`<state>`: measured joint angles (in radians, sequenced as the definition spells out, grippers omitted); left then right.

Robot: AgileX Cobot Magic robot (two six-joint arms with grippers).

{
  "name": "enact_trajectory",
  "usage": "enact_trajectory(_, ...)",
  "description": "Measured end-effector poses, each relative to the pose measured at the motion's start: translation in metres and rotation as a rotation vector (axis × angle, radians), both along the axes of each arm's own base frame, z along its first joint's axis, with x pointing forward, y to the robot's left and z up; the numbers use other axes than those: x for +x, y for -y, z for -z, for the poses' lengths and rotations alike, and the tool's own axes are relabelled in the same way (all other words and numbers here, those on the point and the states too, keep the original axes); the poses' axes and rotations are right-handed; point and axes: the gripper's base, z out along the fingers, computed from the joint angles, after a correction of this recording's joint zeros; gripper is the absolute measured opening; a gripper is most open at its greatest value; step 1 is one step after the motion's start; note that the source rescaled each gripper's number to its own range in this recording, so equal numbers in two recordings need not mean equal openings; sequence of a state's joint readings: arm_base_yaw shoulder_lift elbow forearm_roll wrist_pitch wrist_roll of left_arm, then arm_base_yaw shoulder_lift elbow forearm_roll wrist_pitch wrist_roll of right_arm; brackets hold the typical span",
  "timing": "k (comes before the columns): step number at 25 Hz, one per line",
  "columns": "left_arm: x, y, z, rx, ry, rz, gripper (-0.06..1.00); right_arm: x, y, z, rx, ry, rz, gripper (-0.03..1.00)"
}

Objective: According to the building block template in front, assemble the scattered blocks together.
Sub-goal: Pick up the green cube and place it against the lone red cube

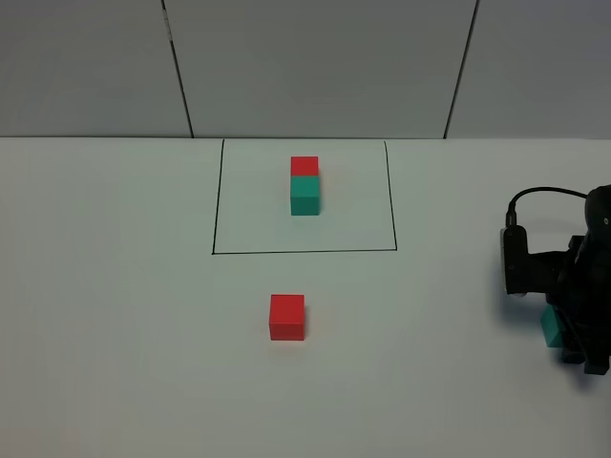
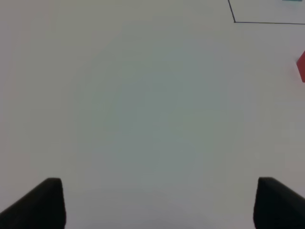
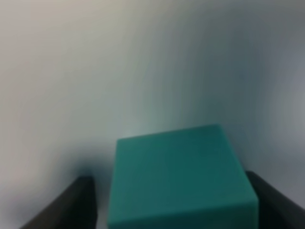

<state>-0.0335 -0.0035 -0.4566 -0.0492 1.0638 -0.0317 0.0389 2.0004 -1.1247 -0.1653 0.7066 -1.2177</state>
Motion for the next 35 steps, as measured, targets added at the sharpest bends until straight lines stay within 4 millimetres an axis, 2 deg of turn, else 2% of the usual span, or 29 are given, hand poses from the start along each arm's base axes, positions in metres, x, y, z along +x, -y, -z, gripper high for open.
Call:
enact_trajectory(3,0.0,0.0,0.0,0.0,0.0,0.0,0.79,0.0,0.0,0.0,-0.001,-0.004,0.001,0.54)
enact_trajectory(5,0.0,0.0,0.0,0.0,0.0,0.0,0.79,-0.001,0.0,0.0,-0.002,-0.011,0.001,0.45)
enact_trajectory(7,0.0,0.0,0.0,0.0,0.0,0.0,0.79,-0.002,0.0,0.001,-0.003,-0.021,0.003,0.32)
enact_trajectory(10,0.0,0.0,0.0,0.0,0.0,0.0,0.79,-0.003,0.001,0.001,-0.01,-0.032,0.0,0.04)
enact_trajectory(11,0.0,0.0,0.0,0.0,0.0,0.0,0.79,-0.003,0.001,0.001,-0.011,-0.033,-0.001,0.01)
enact_trajectory(18,0.0,0.0,0.0,0.0,0.0,0.0,0.79,-0.003,0.001,0.001,-0.018,-0.03,0.01,0.01)
enact_trajectory(23,0.0,0.0,0.0,0.0,0.0,0.0,0.79,-0.002,-0.01,0.001,-0.046,-0.027,-0.055,0.01)
enact_trajectory(30,0.0,0.0,0.0,0.0,0.0,0.0,0.79,-0.007,-0.041,-0.006,-0.045,-0.043,-0.045,0.01)
enact_trajectory(35,0.0,0.0,0.0,0.0,0.0,0.0,0.79,0.002,-0.079,-0.03,-0.039,-0.01,0.045,0.01)
